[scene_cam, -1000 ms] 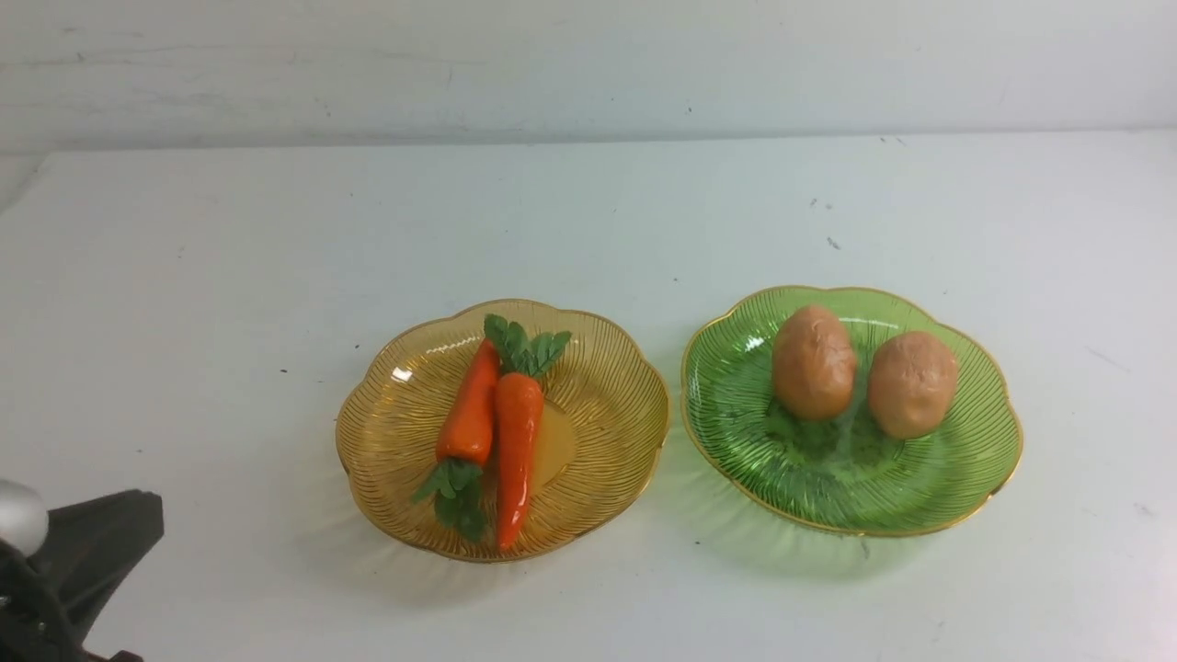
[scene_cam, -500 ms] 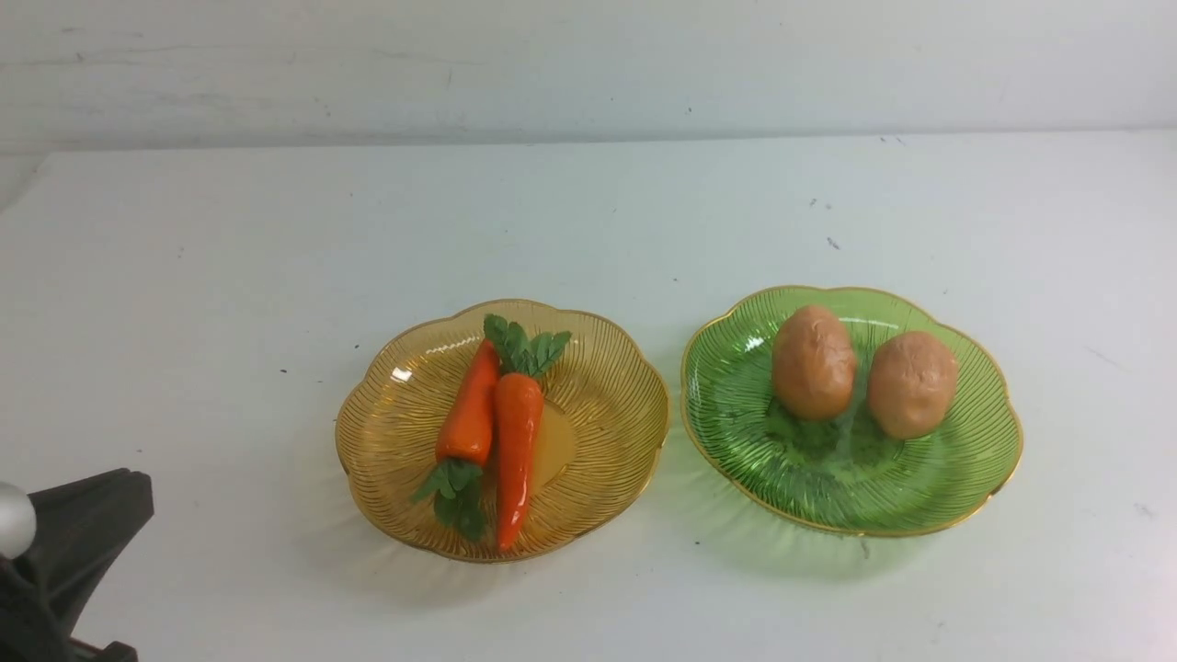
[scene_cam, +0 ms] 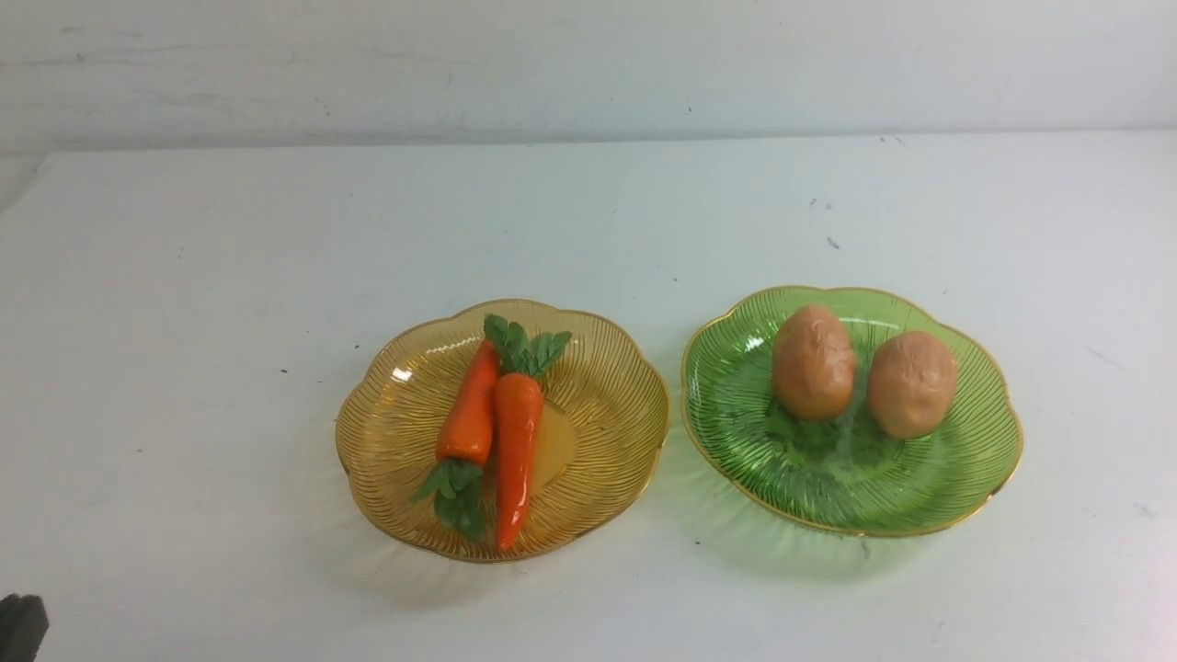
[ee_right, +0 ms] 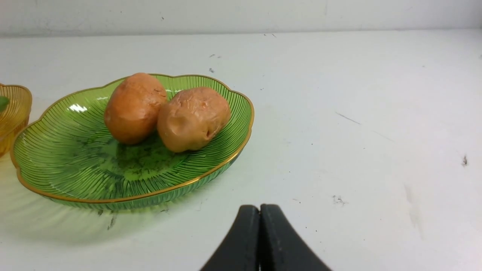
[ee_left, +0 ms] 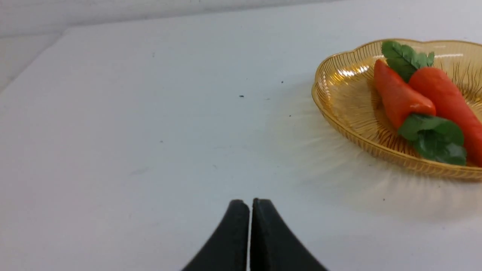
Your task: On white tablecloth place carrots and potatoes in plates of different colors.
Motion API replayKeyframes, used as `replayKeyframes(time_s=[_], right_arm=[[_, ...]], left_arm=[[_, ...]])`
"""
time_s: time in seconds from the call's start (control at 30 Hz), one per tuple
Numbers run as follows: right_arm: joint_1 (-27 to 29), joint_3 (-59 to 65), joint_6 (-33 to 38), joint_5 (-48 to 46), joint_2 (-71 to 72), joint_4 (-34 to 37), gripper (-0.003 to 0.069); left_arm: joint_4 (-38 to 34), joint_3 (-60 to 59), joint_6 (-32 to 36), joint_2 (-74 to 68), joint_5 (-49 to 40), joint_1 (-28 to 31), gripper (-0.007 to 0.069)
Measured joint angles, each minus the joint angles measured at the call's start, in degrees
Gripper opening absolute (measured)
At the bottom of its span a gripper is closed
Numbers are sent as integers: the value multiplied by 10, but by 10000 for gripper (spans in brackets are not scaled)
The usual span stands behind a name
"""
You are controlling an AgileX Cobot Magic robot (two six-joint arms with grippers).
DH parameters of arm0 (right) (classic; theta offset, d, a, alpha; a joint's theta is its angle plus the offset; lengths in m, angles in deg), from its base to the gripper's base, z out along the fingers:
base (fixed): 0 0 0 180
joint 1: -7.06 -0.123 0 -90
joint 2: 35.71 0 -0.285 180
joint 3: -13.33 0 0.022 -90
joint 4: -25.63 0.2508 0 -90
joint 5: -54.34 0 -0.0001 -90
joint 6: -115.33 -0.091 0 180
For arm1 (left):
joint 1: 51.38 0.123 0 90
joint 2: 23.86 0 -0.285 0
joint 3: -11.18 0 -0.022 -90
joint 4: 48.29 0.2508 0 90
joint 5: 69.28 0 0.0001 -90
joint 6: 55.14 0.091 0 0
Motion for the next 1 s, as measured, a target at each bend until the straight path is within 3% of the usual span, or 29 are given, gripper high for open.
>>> replayKeyframes(time_s=[1.0], right_arm=[[0, 0, 0, 0, 0, -1, -15]], left_arm=[[0, 0, 0, 0, -26, 0, -3]])
